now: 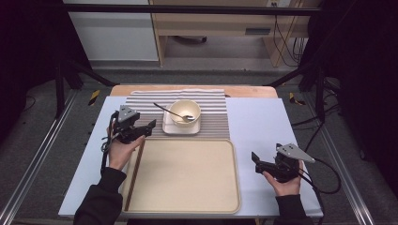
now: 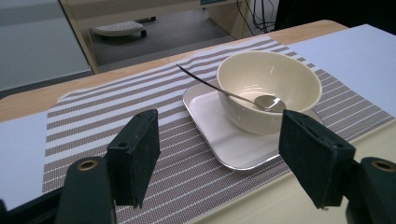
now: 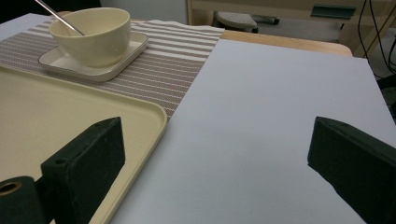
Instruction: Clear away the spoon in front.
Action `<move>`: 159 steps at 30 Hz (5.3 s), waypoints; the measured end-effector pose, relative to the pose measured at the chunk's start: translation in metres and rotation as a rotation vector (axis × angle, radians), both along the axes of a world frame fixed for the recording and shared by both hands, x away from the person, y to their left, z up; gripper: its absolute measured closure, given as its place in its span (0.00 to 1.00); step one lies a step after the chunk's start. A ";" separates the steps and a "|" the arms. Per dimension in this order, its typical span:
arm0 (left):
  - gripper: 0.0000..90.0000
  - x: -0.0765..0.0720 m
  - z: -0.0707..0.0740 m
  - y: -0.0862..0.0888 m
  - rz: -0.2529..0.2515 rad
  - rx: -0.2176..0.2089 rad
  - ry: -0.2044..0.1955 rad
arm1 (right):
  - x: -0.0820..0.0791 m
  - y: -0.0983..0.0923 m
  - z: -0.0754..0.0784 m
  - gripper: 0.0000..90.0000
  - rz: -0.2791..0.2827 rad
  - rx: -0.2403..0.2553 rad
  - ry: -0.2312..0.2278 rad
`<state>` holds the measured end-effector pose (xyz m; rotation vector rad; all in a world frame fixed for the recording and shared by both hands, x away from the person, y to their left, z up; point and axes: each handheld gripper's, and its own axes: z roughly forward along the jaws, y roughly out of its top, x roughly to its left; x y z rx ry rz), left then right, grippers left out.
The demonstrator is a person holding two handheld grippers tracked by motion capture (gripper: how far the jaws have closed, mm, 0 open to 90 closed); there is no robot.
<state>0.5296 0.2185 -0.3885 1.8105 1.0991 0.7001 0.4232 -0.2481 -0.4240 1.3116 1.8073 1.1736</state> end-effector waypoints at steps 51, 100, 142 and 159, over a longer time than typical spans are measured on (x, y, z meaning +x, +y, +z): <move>0.66 0.093 -0.036 -0.041 0.051 -0.038 0.076 | 0.003 0.003 -0.003 0.05 0.018 -0.001 0.022; 0.98 0.027 0.040 -0.042 -0.089 -0.151 -0.097 | 0.002 0.002 -0.002 0.05 0.014 -0.004 0.012; 0.98 -0.098 0.027 -0.031 -0.284 -0.116 -0.067 | -0.001 0.003 -0.001 0.05 0.016 -0.012 0.006; 0.98 -0.126 0.006 -0.059 -0.373 -0.079 -0.010 | -0.002 0.005 -0.002 0.05 0.018 -0.019 0.011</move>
